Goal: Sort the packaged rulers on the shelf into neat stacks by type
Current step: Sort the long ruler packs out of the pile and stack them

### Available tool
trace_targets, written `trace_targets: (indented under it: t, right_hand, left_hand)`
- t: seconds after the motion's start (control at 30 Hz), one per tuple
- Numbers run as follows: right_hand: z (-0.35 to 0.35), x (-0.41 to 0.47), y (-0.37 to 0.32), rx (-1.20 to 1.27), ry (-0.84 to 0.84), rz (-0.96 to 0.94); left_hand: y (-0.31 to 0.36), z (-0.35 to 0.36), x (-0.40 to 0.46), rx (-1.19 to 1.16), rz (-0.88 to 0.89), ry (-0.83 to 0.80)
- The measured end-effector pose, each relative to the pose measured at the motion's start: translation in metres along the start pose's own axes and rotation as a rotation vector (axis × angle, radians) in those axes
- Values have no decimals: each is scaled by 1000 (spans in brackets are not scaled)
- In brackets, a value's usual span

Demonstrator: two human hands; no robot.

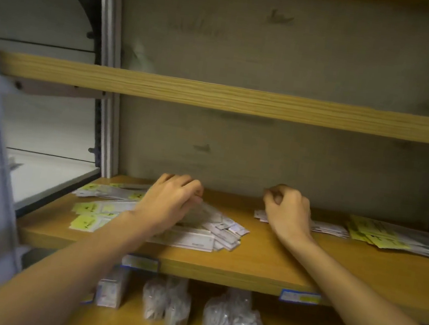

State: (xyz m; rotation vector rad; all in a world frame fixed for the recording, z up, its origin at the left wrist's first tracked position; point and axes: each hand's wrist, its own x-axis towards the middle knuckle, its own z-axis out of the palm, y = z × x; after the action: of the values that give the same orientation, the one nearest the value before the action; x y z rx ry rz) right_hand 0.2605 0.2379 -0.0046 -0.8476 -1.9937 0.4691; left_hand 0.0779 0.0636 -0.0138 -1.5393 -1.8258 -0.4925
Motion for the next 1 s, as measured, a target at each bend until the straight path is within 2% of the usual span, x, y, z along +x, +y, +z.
trace_targets:
  t: [0.17,0.33,0.53,0.73,0.87,1.0]
  right_hand:
    - [31,-13,-45,36,8,22]
    - [44,-23,-65,57,9,33]
    - [50,-23,-75,51,-41,7]
    - [52,-11,-69,69,-43,3]
    - [49,-3,-60,85,-75,-5]
    - [47,6,-48,68,-113,-17]
  left_hand:
    - [-68,-16,-31,-5,-20,-86]
    - [-96,-17,-43,-56,-16,-111]
    - [-101,-17,-44,-110,-51,-135]
    - [-101,-4,-25,-142,-106,-253]
    - [-93,10,-7,-145,-98,-318]
    - [-82,22,14,-165,-76,-316]
